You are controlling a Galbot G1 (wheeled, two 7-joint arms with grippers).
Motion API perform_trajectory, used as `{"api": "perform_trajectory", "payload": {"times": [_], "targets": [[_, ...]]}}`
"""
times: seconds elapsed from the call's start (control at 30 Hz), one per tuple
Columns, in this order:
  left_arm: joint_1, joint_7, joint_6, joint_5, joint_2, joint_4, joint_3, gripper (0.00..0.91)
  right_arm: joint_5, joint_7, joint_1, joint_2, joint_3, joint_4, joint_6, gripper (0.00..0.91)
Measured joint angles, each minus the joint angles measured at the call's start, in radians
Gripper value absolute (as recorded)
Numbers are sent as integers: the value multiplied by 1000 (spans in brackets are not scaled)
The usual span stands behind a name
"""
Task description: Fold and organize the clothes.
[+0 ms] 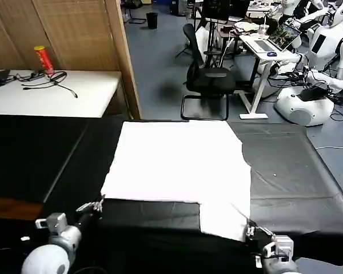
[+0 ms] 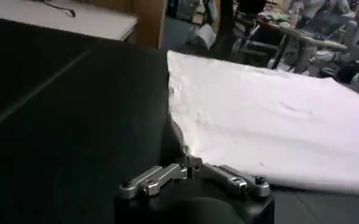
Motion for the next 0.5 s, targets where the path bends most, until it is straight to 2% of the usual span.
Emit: {"api": "perform_trajectory", "payload": {"times": [0.23, 0.37, 0.5], "targets": [[128, -17, -8, 9, -22, -84, -37, 0, 9, -7, -55, 3, 5, 36, 19, 0], [148, -25, -19, 15, -38, -117, -43, 0, 47, -45, -39, -5, 15, 24, 77, 0], [133, -24, -59, 27, -62, -113, -27, 0, 85, -105, 12, -25, 32, -6, 161, 0]]}}
